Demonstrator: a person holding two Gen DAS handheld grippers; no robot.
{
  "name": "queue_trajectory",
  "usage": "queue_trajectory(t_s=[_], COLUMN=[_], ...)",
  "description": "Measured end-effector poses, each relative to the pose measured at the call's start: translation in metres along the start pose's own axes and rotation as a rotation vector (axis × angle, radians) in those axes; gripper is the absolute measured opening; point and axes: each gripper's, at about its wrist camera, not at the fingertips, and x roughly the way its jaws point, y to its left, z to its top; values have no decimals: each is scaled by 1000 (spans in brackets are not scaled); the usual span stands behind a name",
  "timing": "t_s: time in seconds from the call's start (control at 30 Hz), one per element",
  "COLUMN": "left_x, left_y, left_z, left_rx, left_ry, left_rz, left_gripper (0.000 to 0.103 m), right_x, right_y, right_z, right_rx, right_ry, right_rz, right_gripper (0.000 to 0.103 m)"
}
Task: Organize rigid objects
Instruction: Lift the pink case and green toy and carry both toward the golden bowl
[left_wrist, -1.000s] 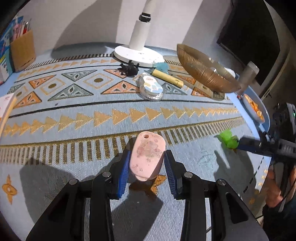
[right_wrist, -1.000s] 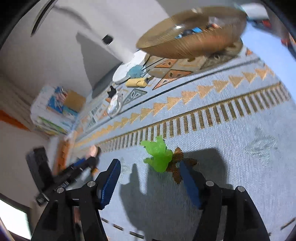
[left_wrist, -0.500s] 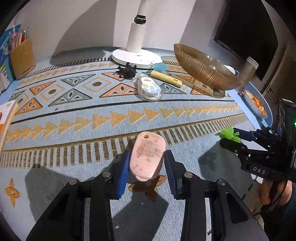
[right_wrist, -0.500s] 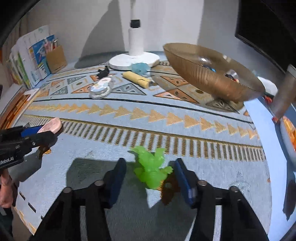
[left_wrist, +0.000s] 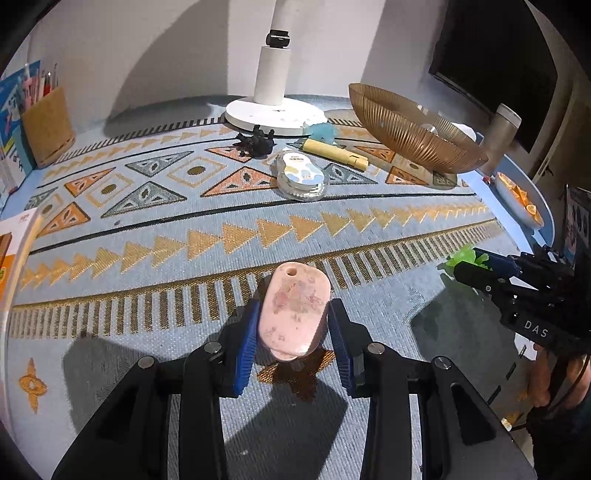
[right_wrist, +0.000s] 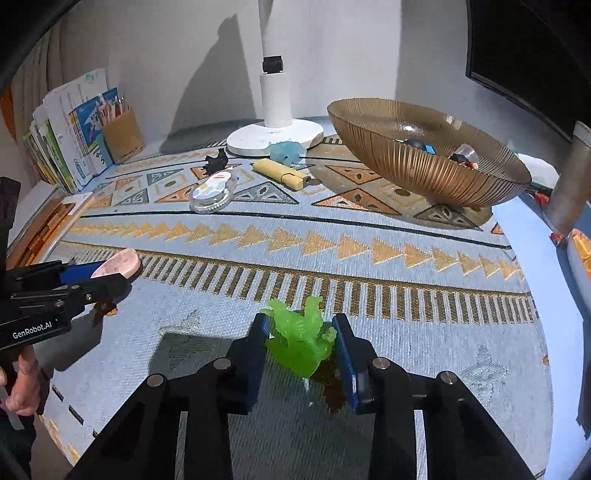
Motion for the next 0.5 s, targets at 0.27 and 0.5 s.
queue_trajectory(t_s=[0.27, 0.5], left_x=[0, 0], left_y=[-2, -3], left_z=[-1, -1], left_rx=[16, 15], left_ry=[-1, -1], left_rz=[18, 18], left_gripper=[34, 34], right_x=[-2, -3], right_y=[-2, 1], right_z=[-1, -2], right_rx=[-1, -4], right_ry=[-15, -16], right_rz=[-1, -4], right_gripper=[34, 34])
